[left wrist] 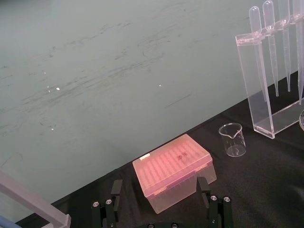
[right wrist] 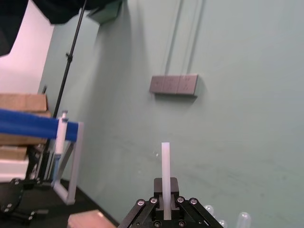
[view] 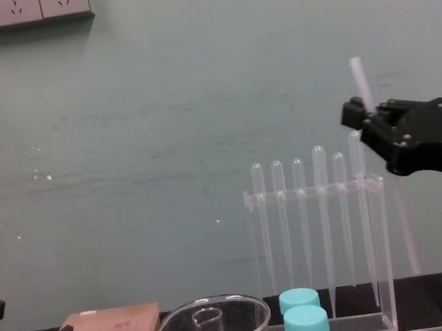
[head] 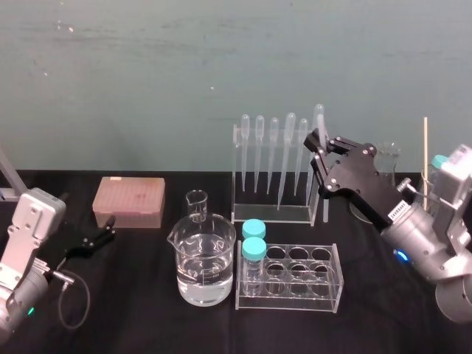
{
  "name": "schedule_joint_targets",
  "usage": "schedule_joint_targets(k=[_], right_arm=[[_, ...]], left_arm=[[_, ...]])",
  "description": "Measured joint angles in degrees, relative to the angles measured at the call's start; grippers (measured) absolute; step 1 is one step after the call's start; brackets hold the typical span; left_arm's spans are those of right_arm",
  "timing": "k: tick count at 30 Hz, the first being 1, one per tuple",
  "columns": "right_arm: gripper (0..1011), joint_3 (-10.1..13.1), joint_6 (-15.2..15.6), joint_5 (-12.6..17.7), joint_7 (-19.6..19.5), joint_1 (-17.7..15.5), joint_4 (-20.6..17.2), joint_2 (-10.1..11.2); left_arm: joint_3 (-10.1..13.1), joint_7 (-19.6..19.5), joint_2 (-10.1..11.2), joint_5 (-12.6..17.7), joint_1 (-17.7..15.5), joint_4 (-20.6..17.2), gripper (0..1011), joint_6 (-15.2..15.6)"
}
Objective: Pick up the stirring rod with one hand, then place it down.
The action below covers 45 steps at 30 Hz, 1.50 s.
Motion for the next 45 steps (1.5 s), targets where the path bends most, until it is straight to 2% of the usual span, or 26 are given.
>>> schedule_joint_targets(k=[5, 7, 11, 17, 45], right_arm=[[66, 1.6, -3.5, 1.6, 1.2, -1.6, 1.1, -0.8], [66, 1.9, -3.8, 2.3, 1.6, -2.0, 1.5, -1.0], [66, 2.5, -3.6, 3.4, 2.6, -2.9, 2.5, -1.3], [66, 3.0, -2.1, 3.5, 3.1, -3.1, 3.3, -1.4], [66, 2.8, -2.4, 3.5, 3.1, -3.1, 3.1, -1.4]], left_arm=[[0.0, 0.0, 0.0, 0.0, 0.0, 0.0, 1000, 0.0], [0.0, 0.0, 0.0, 0.0, 0.0, 0.0, 1000, 0.0], [0.0, 0.0, 0.0, 0.0, 0.0, 0.0, 1000, 0.0], [0.0, 0.0, 0.0, 0.0, 0.0, 0.0, 1000, 0.0], [0.0, 0.0, 0.0, 0.0, 0.0, 0.0, 1000, 0.0]])
